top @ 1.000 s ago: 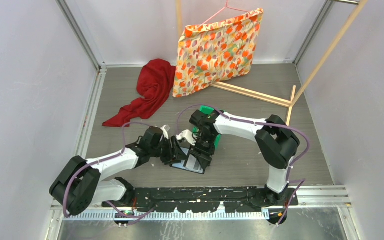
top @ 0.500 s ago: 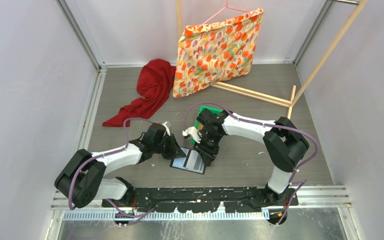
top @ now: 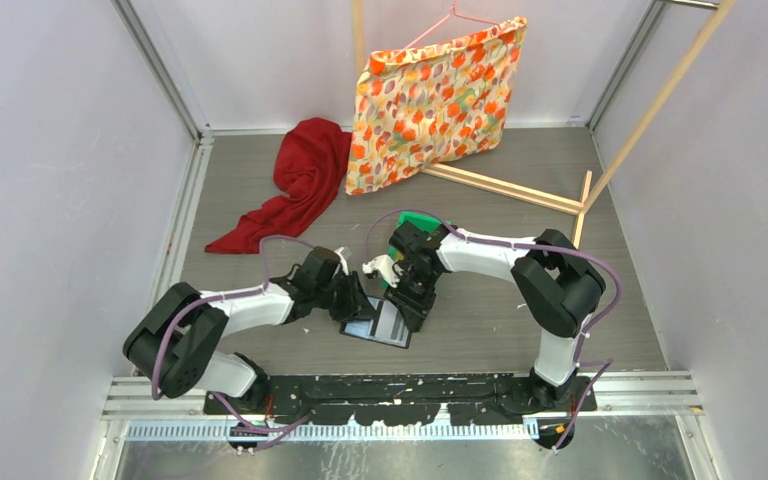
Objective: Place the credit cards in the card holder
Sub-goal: Insert the credit card into the card holder.
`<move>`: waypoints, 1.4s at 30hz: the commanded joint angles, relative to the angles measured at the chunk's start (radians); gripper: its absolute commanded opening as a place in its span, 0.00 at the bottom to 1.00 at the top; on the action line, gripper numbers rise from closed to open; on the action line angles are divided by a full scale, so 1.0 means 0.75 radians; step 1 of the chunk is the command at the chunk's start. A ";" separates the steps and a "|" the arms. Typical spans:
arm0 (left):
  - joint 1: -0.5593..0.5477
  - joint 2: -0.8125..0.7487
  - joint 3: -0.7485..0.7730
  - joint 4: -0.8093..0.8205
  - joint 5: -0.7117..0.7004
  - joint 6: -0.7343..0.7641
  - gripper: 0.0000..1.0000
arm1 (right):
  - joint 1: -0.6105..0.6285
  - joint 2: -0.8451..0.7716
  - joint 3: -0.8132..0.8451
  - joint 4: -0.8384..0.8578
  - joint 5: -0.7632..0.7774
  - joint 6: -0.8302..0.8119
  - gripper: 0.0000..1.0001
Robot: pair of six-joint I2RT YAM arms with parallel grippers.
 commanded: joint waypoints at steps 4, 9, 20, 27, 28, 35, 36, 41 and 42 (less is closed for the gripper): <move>-0.047 0.033 0.007 0.103 0.091 -0.038 0.27 | 0.010 0.024 0.025 0.044 0.020 0.038 0.33; -0.064 0.045 0.005 0.194 0.136 -0.072 0.27 | 0.010 0.025 0.029 0.048 0.012 0.050 0.32; -0.090 0.116 0.020 0.353 0.231 -0.114 0.28 | 0.005 0.008 0.031 0.031 0.007 0.035 0.35; -0.089 0.045 0.005 0.299 0.169 -0.102 0.35 | -0.062 -0.129 0.018 -0.152 -0.136 -0.174 0.56; -0.088 0.021 0.008 0.269 0.150 -0.085 0.37 | -0.077 -0.163 0.012 -0.188 -0.166 -0.214 0.59; -0.061 -0.235 0.059 0.035 0.035 0.081 0.44 | -0.214 -0.354 0.123 -0.565 -0.341 -0.488 0.64; -0.053 -0.273 0.066 -0.002 0.021 0.110 0.45 | -0.239 -0.368 0.163 -0.614 -0.356 -0.501 0.64; -0.003 -0.470 0.075 -0.149 -0.076 0.256 0.53 | -0.349 -0.381 0.395 -0.630 -0.306 -0.346 0.63; 0.009 -0.492 0.079 -0.161 -0.091 0.280 0.53 | -0.367 -0.372 0.424 -0.588 -0.266 -0.282 0.63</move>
